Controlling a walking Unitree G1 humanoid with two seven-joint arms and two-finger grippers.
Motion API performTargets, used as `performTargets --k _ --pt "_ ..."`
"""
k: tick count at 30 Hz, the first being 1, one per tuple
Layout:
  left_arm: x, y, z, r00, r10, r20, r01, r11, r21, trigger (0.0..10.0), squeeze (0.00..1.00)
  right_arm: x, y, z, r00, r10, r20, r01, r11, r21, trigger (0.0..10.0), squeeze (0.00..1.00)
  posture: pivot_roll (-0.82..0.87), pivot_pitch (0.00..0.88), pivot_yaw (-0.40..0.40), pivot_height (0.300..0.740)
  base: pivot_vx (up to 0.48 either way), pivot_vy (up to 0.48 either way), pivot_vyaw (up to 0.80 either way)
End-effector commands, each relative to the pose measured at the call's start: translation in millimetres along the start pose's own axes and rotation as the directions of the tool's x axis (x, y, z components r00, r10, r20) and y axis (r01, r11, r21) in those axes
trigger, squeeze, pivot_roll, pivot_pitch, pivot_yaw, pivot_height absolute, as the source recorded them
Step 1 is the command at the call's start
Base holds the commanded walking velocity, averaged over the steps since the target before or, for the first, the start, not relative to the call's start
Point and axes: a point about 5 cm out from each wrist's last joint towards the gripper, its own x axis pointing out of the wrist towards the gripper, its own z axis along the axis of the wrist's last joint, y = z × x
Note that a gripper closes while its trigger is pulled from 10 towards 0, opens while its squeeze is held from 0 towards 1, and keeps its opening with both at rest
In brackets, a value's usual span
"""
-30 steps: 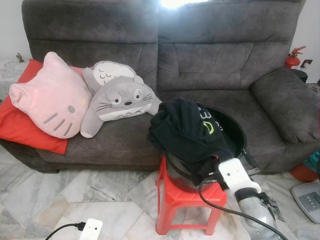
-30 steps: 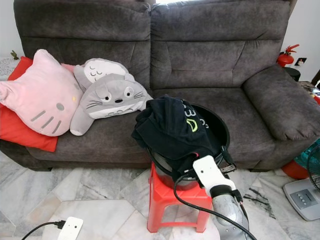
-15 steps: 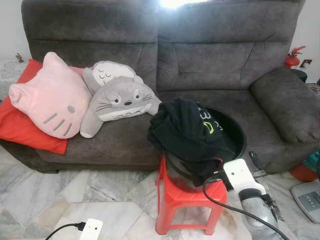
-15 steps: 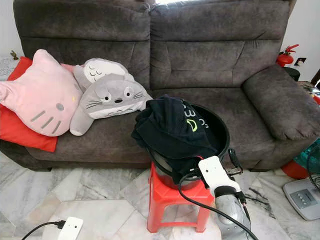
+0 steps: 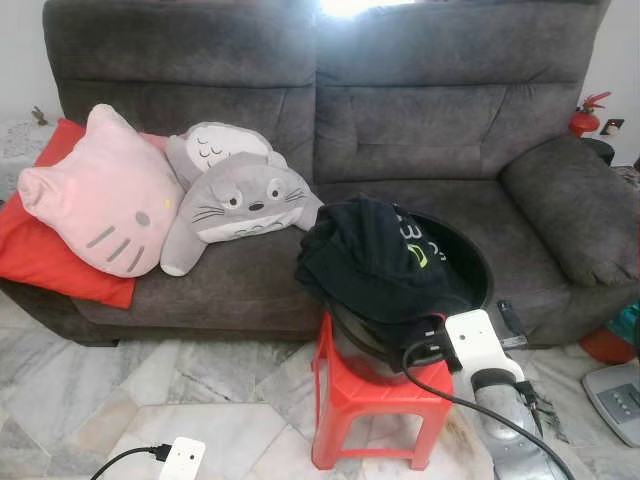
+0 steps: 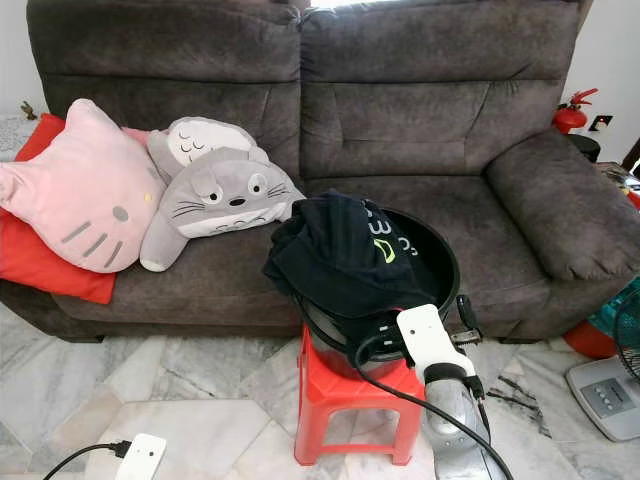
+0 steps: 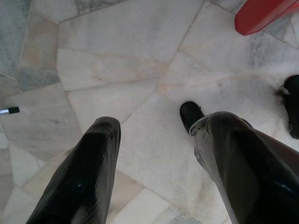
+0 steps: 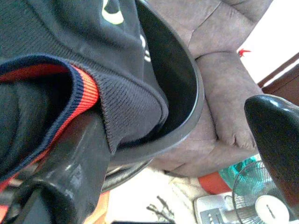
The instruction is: Hang hanger
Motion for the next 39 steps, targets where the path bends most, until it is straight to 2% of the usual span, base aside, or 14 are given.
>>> performTargets --k 1,9,11,18,19,20,21,39 --pt "-0.2 -0.9 -2.1 1.0 0.0 -0.008 0.001 1.0 0.016 10.0 0.0 4.3 -3.4 -0.2 1.0 -0.026 0.009 0.026 1.0 0.001 10.0 0.0 -0.17 0.0 0.006 0.727 0.0 0.0 0.0" --pt "-0.2 -0.2 -1.7 1.0 -0.003 -0.006 0.003 1.0 0.013 10.0 0.0 9.7 -12.3 -5.4 0.993 -0.118 -0.032 0.117 0.993 -0.012 10.0 0.0 -0.17 0.0 0.009 0.727 0.0 0.0 0.0" --pt "-0.1 -0.6 -1.3 1.0 -0.005 -0.005 0.005 1.0 0.014 10.0 0.0 12.5 -19.2 -12.3 0.981 -0.173 -0.092 0.175 0.984 0.015 10.0 0.0 -0.17 0.0 0.01 0.727 0.0 0.0 0.0" --pt "0.0 -1.5 -0.5 1.0 -0.005 -0.003 0.005 1.0 0.017 10.0 0.0 14.5 -21.8 -17.6 0.972 -0.197 -0.13 0.205 0.977 0.057 10.0 0.0 -0.17 0.0 0.012 0.727 0.0 0.0 0.0" --pt "0.0 -1.7 -0.6 1.0 -0.005 -0.003 0.005 1.0 0.018 10.0 0.0 14.9 -21.1 -16.8 0.974 -0.191 -0.122 0.2 0.978 0.064 9.5 0.0 -0.17 0.0 0.012 0.727 0.0 0.0 0.0" --pt "0.0 -1.8 -0.6 1.0 -0.005 -0.004 0.005 1.0 0.018 10.0 0.0 15.2 -20.6 -16.2 0.975 -0.189 -0.118 0.198 0.978 0.069 2.5 0.0 -0.17 0.0 0.012 0.727 0.0 0.0 0.0" --pt "0.0 -1.8 -0.7 1.0 -0.005 -0.004 0.005 1.0 0.018 10.0 0.0 15.7 -20.0 -15.4 0.976 -0.186 -0.113 0.195 0.978 0.074 0.0 0.0 -0.17 0.0 0.012 0.727 0.0 0.0 0.0" --pt "-0.1 0.0 -0.7 1.0 0.002 -0.003 -0.002 1.0 0.026 10.0 0.0 20.4 -14.6 -6.0 0.984 -0.164 -0.066 0.17 0.98 0.104 0.0 0.0 -0.17 0.0 0.013 0.727 0.0 0.0 0.0"
